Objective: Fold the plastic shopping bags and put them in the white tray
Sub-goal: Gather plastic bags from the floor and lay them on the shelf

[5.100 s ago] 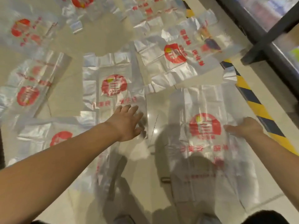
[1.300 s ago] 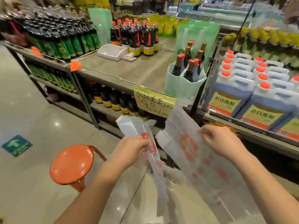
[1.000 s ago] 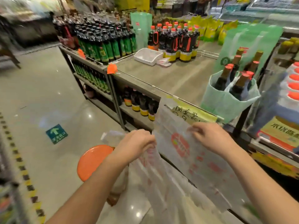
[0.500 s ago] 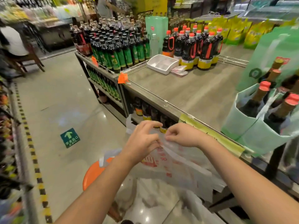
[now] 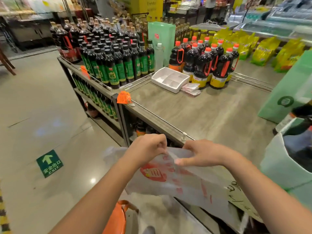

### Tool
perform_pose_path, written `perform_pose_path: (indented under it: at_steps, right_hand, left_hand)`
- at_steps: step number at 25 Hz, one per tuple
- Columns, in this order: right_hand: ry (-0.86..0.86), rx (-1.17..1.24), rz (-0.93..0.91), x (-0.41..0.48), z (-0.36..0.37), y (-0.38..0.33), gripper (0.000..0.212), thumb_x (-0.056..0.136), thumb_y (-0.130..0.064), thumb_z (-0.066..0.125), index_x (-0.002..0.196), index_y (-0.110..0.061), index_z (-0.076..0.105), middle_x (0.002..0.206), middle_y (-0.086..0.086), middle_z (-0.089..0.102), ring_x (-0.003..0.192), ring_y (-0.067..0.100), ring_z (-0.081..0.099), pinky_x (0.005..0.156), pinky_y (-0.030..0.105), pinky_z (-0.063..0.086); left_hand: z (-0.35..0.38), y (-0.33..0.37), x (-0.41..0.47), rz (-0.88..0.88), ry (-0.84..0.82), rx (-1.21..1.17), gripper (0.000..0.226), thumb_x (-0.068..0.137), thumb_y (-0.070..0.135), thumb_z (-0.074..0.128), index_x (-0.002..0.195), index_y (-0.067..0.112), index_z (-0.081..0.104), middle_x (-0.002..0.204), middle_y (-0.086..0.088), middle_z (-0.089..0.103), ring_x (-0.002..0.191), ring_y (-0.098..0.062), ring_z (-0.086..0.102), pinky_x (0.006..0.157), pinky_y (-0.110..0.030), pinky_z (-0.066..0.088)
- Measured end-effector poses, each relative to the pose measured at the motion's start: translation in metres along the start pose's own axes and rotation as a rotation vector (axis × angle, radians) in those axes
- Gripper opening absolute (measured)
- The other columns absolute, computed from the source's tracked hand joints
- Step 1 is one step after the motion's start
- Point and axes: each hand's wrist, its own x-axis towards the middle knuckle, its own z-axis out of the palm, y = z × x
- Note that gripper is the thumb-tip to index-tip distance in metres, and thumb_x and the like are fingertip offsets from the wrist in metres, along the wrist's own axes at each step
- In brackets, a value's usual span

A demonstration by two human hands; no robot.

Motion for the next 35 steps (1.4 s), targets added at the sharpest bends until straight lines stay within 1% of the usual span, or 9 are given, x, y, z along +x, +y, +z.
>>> perform_pose_path:
  at_steps: [5, 9, 11, 14, 20, 23, 26, 29, 35]
  right_hand:
    - [0.054, 0.084, 0.066, 0.042, -0.036, -0.008, 0.091, 0.073, -0.078, 0.064, 0.142, -0.022, 0.043, 0.134, -0.004, 0.057, 0.12, 0.017, 0.056, 0.094, 0.028, 0.045]
    - [0.277, -0.024, 0.091, 0.072, -0.054, 0.024, 0.017, 0.09, -0.036, 0.064, 0.095, -0.021, 0.059, 0.092, 0.0, 0.064, 0.089, 0.024, 0.059, 0.065, 0.033, 0.042]
    - [0.345, 0.039, 0.083, 0.077, -0.073, 0.05, 0.021, 0.086, -0.029, 0.065, 0.082, -0.012, 0.055, 0.076, 0.004, 0.061, 0.076, 0.027, 0.057, 0.063, 0.038, 0.043]
    - [0.392, 0.122, 0.096, 0.076, -0.102, 0.095, 0.024, 0.081, -0.026, 0.069, 0.079, -0.006, 0.055, 0.066, 0.004, 0.055, 0.065, 0.025, 0.052, 0.058, 0.038, 0.04]
    - [0.345, 0.181, 0.133, 0.094, -0.14, 0.155, 0.017, 0.088, -0.027, 0.07, 0.078, -0.017, 0.06, 0.066, -0.009, 0.068, 0.061, 0.003, 0.06, 0.061, 0.024, 0.045]
    - [0.37, 0.097, 0.245, 0.118, -0.148, 0.167, 0.027, 0.086, -0.026, 0.068, 0.07, -0.016, 0.049, 0.072, 0.002, 0.065, 0.072, 0.022, 0.059, 0.062, 0.035, 0.042]
    - [0.396, 0.004, 0.364, 0.154, -0.151, 0.173, 0.007, 0.091, -0.022, 0.062, 0.094, -0.015, 0.061, 0.104, 0.009, 0.067, 0.094, 0.029, 0.059, 0.072, 0.034, 0.043]
    - [0.39, -0.011, 0.472, 0.204, -0.15, 0.184, 0.044, 0.093, -0.012, 0.052, 0.137, -0.02, 0.054, 0.131, 0.01, 0.061, 0.119, 0.031, 0.056, 0.087, 0.033, 0.046]
    - [0.323, 0.171, 0.587, 0.275, -0.125, 0.207, 0.047, 0.086, -0.007, 0.053, 0.127, -0.029, 0.059, 0.122, 0.006, 0.066, 0.108, 0.03, 0.062, 0.088, 0.038, 0.052]
  left_hand:
    - [-0.029, -0.027, 0.073, 0.069, -0.026, -0.044, 0.02, 0.082, 0.037, 0.077, 0.092, 0.027, 0.062, 0.066, 0.02, 0.049, 0.072, -0.004, 0.045, 0.06, -0.02, 0.032]
    - [-0.043, -0.031, 0.126, 0.129, -0.098, -0.079, 0.032, 0.08, 0.043, 0.079, 0.103, 0.026, 0.066, 0.077, 0.018, 0.055, 0.077, -0.001, 0.048, 0.062, -0.012, 0.033]
    - [-0.05, -0.034, 0.152, 0.194, -0.19, -0.036, 0.039, 0.08, 0.048, 0.077, 0.111, 0.029, 0.063, 0.092, 0.019, 0.056, 0.085, 0.002, 0.047, 0.069, -0.01, 0.037]
    - [-0.06, -0.045, 0.188, 0.135, -0.321, 0.149, 0.03, 0.088, 0.045, 0.069, 0.113, 0.029, 0.061, 0.108, 0.014, 0.059, 0.102, -0.007, 0.053, 0.083, -0.033, 0.047]
    - [-0.073, -0.057, 0.279, 0.125, -0.378, 0.295, 0.008, 0.094, 0.035, 0.063, 0.089, 0.038, 0.057, 0.093, 0.019, 0.068, 0.09, -0.011, 0.06, 0.065, -0.027, 0.041]
    - [-0.061, -0.063, 0.329, 0.165, -0.423, 0.42, 0.008, 0.096, 0.029, 0.058, 0.089, 0.031, 0.059, 0.093, 0.01, 0.064, 0.091, -0.018, 0.059, 0.07, -0.031, 0.044]
    - [-0.033, -0.089, 0.379, 0.206, -0.437, 0.5, 0.014, 0.096, 0.025, 0.054, 0.085, 0.031, 0.049, 0.091, 0.005, 0.057, 0.093, -0.027, 0.059, 0.077, -0.036, 0.046]
    - [-0.001, -0.12, 0.417, 0.241, -0.43, 0.506, 0.006, 0.092, 0.025, 0.058, 0.095, 0.031, 0.058, 0.102, 0.0, 0.065, 0.097, -0.03, 0.061, 0.081, -0.036, 0.047]
    - [0.057, -0.174, 0.452, 0.389, -0.493, 0.49, 0.021, 0.094, 0.039, 0.061, 0.1, 0.019, 0.062, 0.109, -0.002, 0.068, 0.104, -0.025, 0.062, 0.076, -0.032, 0.037]
